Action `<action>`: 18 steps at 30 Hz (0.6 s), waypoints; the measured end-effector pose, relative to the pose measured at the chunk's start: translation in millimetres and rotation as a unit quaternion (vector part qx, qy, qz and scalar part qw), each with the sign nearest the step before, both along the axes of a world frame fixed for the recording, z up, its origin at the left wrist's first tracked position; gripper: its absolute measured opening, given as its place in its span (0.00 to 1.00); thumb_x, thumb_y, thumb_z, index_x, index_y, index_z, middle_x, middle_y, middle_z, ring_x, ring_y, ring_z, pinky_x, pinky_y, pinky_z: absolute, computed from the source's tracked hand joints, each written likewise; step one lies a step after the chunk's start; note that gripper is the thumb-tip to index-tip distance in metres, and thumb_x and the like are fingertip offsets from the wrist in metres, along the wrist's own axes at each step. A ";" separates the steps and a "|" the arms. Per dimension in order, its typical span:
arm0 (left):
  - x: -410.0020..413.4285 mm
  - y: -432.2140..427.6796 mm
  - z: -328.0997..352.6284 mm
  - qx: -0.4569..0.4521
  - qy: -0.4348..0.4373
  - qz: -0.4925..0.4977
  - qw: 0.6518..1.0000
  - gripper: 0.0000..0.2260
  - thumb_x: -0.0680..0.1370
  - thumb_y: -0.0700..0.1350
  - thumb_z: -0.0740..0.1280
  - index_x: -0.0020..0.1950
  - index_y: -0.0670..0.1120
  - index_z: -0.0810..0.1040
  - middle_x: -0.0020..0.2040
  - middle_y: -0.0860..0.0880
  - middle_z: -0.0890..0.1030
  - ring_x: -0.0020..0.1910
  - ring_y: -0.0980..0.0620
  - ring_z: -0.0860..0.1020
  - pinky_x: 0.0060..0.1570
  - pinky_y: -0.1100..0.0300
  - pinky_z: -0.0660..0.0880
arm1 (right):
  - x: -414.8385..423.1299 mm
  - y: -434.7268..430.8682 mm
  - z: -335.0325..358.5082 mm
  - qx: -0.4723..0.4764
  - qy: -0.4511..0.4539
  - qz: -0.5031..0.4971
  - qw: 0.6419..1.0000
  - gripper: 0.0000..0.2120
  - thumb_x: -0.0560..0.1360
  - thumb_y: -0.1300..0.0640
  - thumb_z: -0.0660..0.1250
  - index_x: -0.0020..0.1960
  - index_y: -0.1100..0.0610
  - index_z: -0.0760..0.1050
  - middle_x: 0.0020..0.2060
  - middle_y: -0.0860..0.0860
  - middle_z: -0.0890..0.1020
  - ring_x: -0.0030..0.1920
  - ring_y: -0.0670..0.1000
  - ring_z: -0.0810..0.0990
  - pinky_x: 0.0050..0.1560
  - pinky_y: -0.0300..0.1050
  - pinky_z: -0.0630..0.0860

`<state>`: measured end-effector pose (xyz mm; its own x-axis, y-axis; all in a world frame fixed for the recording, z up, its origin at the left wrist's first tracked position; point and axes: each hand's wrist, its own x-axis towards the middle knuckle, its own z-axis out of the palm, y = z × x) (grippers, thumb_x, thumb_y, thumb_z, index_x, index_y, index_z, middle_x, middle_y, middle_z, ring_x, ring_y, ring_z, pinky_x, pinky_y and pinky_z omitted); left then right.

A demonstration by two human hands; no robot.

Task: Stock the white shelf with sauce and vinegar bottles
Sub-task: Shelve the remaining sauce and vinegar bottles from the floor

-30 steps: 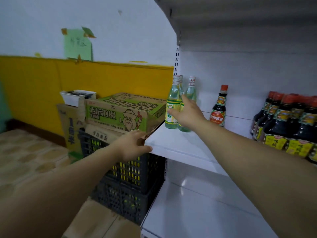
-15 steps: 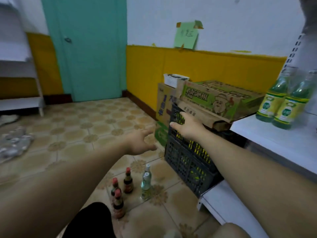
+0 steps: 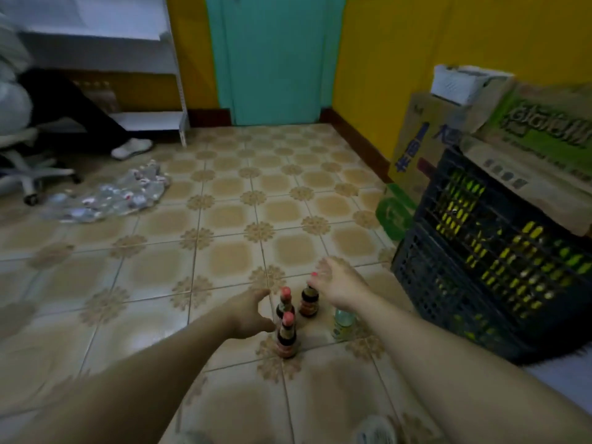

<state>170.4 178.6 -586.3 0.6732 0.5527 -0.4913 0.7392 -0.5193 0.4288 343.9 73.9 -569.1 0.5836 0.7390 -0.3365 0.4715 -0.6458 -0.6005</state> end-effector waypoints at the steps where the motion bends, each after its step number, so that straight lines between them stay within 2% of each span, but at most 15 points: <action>1: 1.4 6.1 -19.5 -0.008 0.012 0.005 1.000 0.38 0.75 0.53 0.70 0.78 0.48 0.53 0.78 0.48 0.56 0.75 0.48 0.58 0.71 0.56 0.59 | -0.4 7.1 -20.4 -0.013 0.009 0.011 1.000 0.36 0.75 0.39 0.64 0.77 0.50 0.57 0.74 0.51 0.66 0.72 0.55 0.67 0.67 0.48 0.67; 3: 6.3 16.6 -57.3 -0.031 0.033 0.016 0.999 0.38 0.74 0.52 0.71 0.78 0.47 0.53 0.78 0.47 0.56 0.75 0.48 0.58 0.71 0.57 0.58 | 1.0 19.8 -62.0 -0.034 0.024 0.026 0.999 0.34 0.75 0.40 0.65 0.75 0.54 0.61 0.71 0.53 0.71 0.67 0.56 0.71 0.63 0.47 0.70; 5: 15.0 27.5 -93.0 -0.054 0.050 0.019 0.997 0.38 0.75 0.51 0.71 0.78 0.46 0.53 0.78 0.47 0.56 0.75 0.47 0.58 0.71 0.57 0.59 | 2.9 31.2 -100.0 -0.048 0.057 0.033 0.997 0.32 0.76 0.42 0.66 0.74 0.55 0.62 0.69 0.54 0.73 0.66 0.56 0.73 0.64 0.48 0.70; 8: 33.9 46.3 -141.1 -0.076 0.065 0.016 0.995 0.38 0.75 0.51 0.70 0.78 0.45 0.53 0.78 0.46 0.56 0.75 0.47 0.58 0.71 0.58 0.58 | 7.1 49.9 -154.7 -0.064 0.095 0.044 0.992 0.29 0.77 0.45 0.65 0.74 0.52 0.63 0.68 0.52 0.73 0.67 0.55 0.72 0.62 0.45 0.69; 11: 53.8 62.6 -188.0 -0.100 0.075 0.025 0.992 0.38 0.75 0.51 0.70 0.78 0.44 0.53 0.77 0.45 0.57 0.75 0.47 0.59 0.70 0.58 0.59 | 11.2 67.6 -203.6 -0.078 0.116 0.048 0.989 0.33 0.75 0.45 0.68 0.76 0.50 0.60 0.68 0.50 0.74 0.67 0.54 0.73 0.65 0.49 0.70; 14: 70.5 72.8 -229.2 -0.125 0.079 0.034 0.989 0.38 0.74 0.50 0.70 0.77 0.43 0.54 0.77 0.44 0.59 0.74 0.46 0.61 0.68 0.58 0.61 | 18.1 83.4 -244.0 -0.084 0.127 0.045 0.987 0.39 0.73 0.47 0.70 0.78 0.48 0.55 0.72 0.50 0.70 0.68 0.55 0.71 0.66 0.50 0.70; 16: 78.7 75.3 -252.3 -0.147 0.074 0.039 0.986 0.36 0.74 0.48 0.70 0.77 0.43 0.56 0.75 0.43 0.63 0.72 0.45 0.64 0.66 0.58 0.63 | 21.7 90.1 -266.9 -0.071 0.140 0.040 0.987 0.40 0.71 0.47 0.71 0.78 0.47 0.54 0.72 0.50 0.69 0.69 0.55 0.71 0.66 0.53 0.70; 18: 82.5 74.4 -271.9 -0.166 0.067 0.039 0.983 0.34 0.74 0.45 0.71 0.76 0.45 0.58 0.74 0.43 0.65 0.70 0.44 0.66 0.64 0.57 0.65 | 22.5 94.5 -280.6 -0.066 0.144 0.026 0.987 0.33 0.74 0.48 0.70 0.75 0.49 0.61 0.70 0.50 0.71 0.67 0.54 0.72 0.65 0.50 0.70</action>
